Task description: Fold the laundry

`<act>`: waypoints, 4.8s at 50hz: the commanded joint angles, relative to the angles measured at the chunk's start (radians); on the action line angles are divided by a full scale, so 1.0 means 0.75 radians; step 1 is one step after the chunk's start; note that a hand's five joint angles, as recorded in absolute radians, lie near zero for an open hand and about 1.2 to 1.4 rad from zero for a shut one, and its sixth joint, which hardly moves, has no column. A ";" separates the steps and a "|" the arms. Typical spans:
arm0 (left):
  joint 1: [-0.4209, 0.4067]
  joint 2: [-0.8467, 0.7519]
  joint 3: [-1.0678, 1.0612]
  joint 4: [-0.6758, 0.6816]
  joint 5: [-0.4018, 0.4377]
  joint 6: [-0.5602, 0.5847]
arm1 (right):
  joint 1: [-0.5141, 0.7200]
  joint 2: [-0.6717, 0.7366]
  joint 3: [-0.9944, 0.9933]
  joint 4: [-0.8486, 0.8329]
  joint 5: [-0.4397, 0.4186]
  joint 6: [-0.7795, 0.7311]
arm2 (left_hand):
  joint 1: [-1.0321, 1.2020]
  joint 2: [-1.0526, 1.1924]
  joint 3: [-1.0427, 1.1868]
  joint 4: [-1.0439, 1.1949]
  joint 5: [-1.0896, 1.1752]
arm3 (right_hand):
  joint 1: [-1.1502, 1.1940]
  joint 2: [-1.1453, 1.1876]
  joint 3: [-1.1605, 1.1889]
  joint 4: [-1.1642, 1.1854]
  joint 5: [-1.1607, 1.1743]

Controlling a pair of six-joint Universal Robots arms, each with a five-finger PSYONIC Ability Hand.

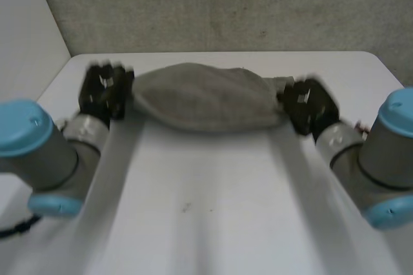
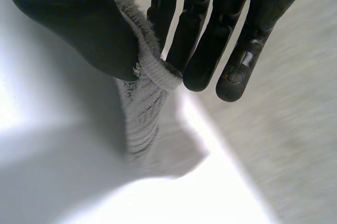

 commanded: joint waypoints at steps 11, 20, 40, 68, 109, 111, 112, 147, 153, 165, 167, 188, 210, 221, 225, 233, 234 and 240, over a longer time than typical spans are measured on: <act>-0.019 0.108 -0.224 -0.549 -0.006 0.138 | -0.163 -0.094 0.122 0.504 -0.045 -0.140 | 0.302 0.240 0.241 0.239 0.257 | 0.583 0.292 0.275 0.269 0.318; -0.017 0.298 -0.303 -0.629 -0.002 0.168 | -0.194 -0.270 0.196 0.550 -0.033 -0.195 | 0.302 0.240 0.241 0.239 0.257 | 0.583 0.292 0.275 0.269 0.318; -0.015 0.692 -0.105 -1.137 0.033 0.413 | -0.194 -0.626 -0.031 1.113 -0.033 -0.496 | 0.302 0.240 0.241 0.239 0.257 | 0.583 0.292 0.275 0.269 0.318; -0.011 0.034 1.093 -0.374 -0.048 0.316 | -0.098 -0.084 -0.912 0.148 0.284 -0.147 | 0.302 0.240 0.241 0.239 0.257 | 0.583 0.292 0.275 0.269 0.318; 0.077 0.222 -0.319 -0.996 -0.106 0.616 | -0.157 -0.162 0.061 1.027 0.106 -0.556 | 0.302 0.240 0.241 0.239 0.257 | 0.583 0.292 0.275 0.269 0.318; 0.083 0.288 -0.334 -1.048 -0.104 0.620 | -0.200 -0.266 0.078 1.142 0.104 -0.617 | 0.302 0.240 0.241 0.239 0.257 | 0.583 0.292 0.275 0.269 0.318; 0.087 0.355 -0.350 -1.065 -0.104 0.622 | -0.200 -0.266 0.078 1.142 0.104 -0.617 | 0.302 0.240 0.241 0.239 0.257 | 0.583 0.292 0.275 0.269 0.318; 0.057 -0.350 0.345 -0.314 -0.194 0.624 | -0.083 0.443 -0.419 0.068 0.194 -0.418 | 0.302 0.240 0.241 0.239 0.257 | 0.583 0.292 0.275 0.269 0.318; 0.057 -0.389 0.372 -0.304 -0.184 0.620 | -0.038 0.546 -0.509 0.033 0.200 -0.459 | 0.302 0.240 0.241 0.239 0.257 | 0.449 0.158 0.141 0.135 0.184; 0.055 -0.219 0.351 -0.306 -0.194 0.579 | -0.024 0.339 -0.513 0.031 0.364 -0.361 | -1.327 -1.389 -1.388 -1.390 -1.372 | -1.046 -1.337 -1.354 -1.360 -1.311; 0.059 -0.172 0.335 -0.310 -0.196 0.551 | -0.030 0.197 -0.477 0.031 0.356 -0.201 | -1.327 -1.389 -1.388 -1.390 -1.372 | -1.046 -1.337 -1.354 -1.360 -1.311; 0.077 0.241 0.003 -0.308 -0.167 -0.259 | -0.253 -0.143 -0.121 0.661 0.009 0.172 | -1.327 -1.389 -1.388 -1.390 -1.372 | -0.982 -1.273 -1.290 -1.296 -1.247; 0.169 0.249 -0.111 -0.275 -0.067 -0.314 | -0.439 0.088 0.117 0.262 -0.116 0.150 | -1.327 -1.389 -1.388 -1.390 -1.372 | -0.242 -0.533 -0.550 -0.556 -0.507; 0.159 0.253 -0.119 -0.273 -0.067 -0.314 | -0.486 0.133 0.065 0.179 -0.033 0.018 | -1.327 -1.389 -1.388 -1.390 -1.372 | 0.583 0.292 0.275 0.269 0.318; 0.155 0.258 -0.123 -0.263 -0.069 -0.314 | -0.546 0.096 0.051 0.142 0.154 -0.136 | -1.327 -1.389 -1.388 -1.390 -1.372 | 0.583 0.292 0.275 0.269 0.318; 0.153 0.282 -0.136 -0.255 -0.069 -0.314 | -0.630 -0.072 0.057 0.039 0.266 -0.313 | -1.327 -1.389 -1.388 -1.390 -1.372 | 0.583 0.292 0.275 0.269 0.318; 0.153 0.284 -0.136 -0.251 -0.069 -0.314 | -0.629 -0.072 0.057 0.039 0.266 -0.312 | -1.327 -1.389 -1.388 -1.390 -1.372 | 0.583 0.292 0.275 0.269 0.318; 0.151 0.284 -0.142 -0.245 -0.069 -0.314 | -0.371 -0.276 0.043 0.027 0.168 -0.092 | -1.327 -1.389 -1.388 -1.390 -1.372 | 0.583 0.292 0.275 0.269 0.318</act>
